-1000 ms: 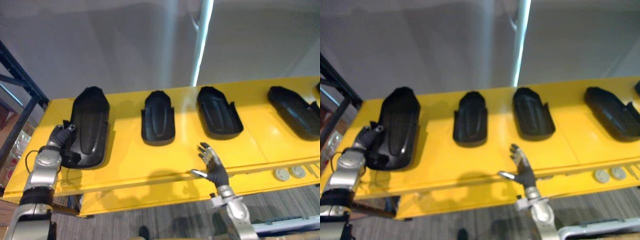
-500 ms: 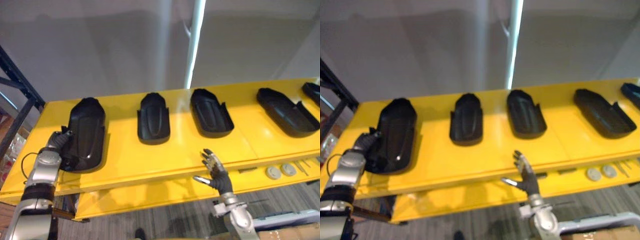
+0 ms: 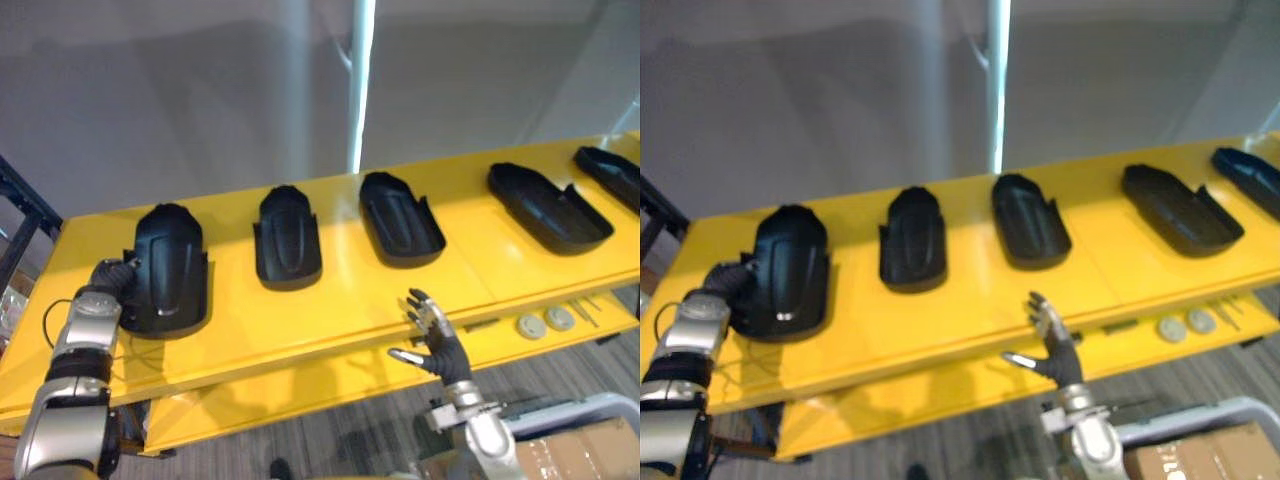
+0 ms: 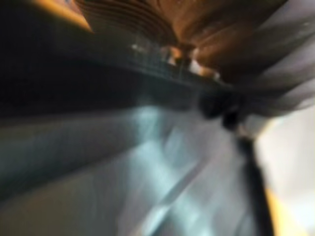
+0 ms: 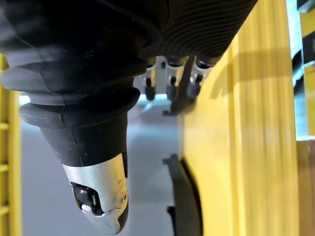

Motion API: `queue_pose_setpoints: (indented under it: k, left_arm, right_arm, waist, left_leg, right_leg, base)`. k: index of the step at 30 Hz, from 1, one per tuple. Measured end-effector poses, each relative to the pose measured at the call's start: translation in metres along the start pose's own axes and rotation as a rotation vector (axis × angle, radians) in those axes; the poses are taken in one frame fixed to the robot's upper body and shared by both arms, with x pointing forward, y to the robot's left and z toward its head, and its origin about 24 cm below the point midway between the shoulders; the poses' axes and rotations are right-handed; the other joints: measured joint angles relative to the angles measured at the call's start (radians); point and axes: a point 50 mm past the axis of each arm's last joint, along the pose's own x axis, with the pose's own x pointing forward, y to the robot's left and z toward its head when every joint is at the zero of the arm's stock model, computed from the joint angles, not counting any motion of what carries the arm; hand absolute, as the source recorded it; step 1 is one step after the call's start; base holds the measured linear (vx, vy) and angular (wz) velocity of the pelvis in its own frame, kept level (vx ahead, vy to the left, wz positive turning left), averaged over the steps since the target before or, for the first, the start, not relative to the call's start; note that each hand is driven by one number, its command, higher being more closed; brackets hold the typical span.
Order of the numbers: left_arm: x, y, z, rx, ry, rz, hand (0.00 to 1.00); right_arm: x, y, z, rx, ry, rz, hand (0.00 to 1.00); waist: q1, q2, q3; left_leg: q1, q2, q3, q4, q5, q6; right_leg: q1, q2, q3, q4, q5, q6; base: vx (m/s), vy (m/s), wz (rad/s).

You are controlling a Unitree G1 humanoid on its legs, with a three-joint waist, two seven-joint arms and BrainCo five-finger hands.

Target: Walk over and take plastic housings, then place them on the shelf

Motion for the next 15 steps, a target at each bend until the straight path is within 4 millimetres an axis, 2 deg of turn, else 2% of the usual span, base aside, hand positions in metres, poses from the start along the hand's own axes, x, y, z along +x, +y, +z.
queue_pose_setpoints:
  k: [7, 10, 12, 13, 14, 15]
  left_arm:
    - [0.0, 0.01, 0.01, -0.079, -0.037, 0.128, 0.0]
    - [-0.001, 0.017, 0.026, -0.111, -0.136, 0.217, 0.0]
    - [-0.006, 0.024, 0.051, -0.151, -0.282, 0.299, 0.0]
    - [-0.009, 0.026, 0.058, -0.162, -0.324, 0.317, 0.0]
    - [-0.016, 0.028, 0.072, -0.186, -0.417, 0.354, 0.0]
    - [-0.031, 0.036, 0.086, -0.248, -0.553, 0.411, 0.0]
  right_arm:
    - [0.002, -0.001, 0.012, -0.009, -0.065, 0.014, 0.0]
    - [0.007, 0.003, 0.032, 0.008, -0.189, 0.054, 0.0]
    - [0.02, 0.013, 0.059, 0.028, -0.382, 0.133, 0.0]
    - [0.024, 0.016, 0.065, 0.038, -0.426, 0.153, 0.0]
    - [0.033, 0.024, 0.077, 0.047, -0.509, 0.203, 0.0]
    - [0.042, 0.035, 0.089, 0.057, -0.592, 0.267, 0.0]
  waist:
    - [-0.004, 0.001, 0.0]
    - [0.001, 0.001, 0.001]
    - [0.003, 0.001, 0.001]
    - [0.005, 0.001, 0.001]
    - [0.014, 0.002, 0.001]
    - [0.034, 0.003, 0.001]
  left_leg:
    - [0.0, 0.008, 0.016, 0.0, 0.002, -0.001]
    - [-0.002, 0.007, 0.012, 0.0, 0.002, -0.001]
    - [-0.015, 0.004, -0.015, 0.0, 0.008, 0.0]
    - [-0.017, 0.004, -0.019, 0.0, 0.009, 0.0]
    - [-0.02, 0.003, -0.034, 0.0, 0.012, 0.0]
    - [-0.024, 0.002, -0.044, 0.001, 0.015, 0.0]
  right_leg:
    - [-0.015, 0.008, 0.015, 0.01, 0.0, 0.0]
    - [-0.015, 0.008, 0.012, 0.01, 0.0, -0.001]
    - [-0.015, 0.007, -0.004, 0.01, 0.0, -0.001]
    - [-0.014, 0.007, -0.009, 0.009, 0.0, -0.001]
    - [-0.009, 0.007, -0.023, 0.008, -0.001, -0.001]
    - [-0.006, 0.008, -0.037, 0.006, -0.001, -0.002]
  base:
    - [-0.01, -0.003, -0.07]
    - [0.0, 0.003, 0.04]
    - [0.0, 0.002, 0.2]
    - [-0.01, -0.003, 0.27]
    - [-0.01, -0.007, 0.25]
    - [-0.01, -0.014, 0.25]
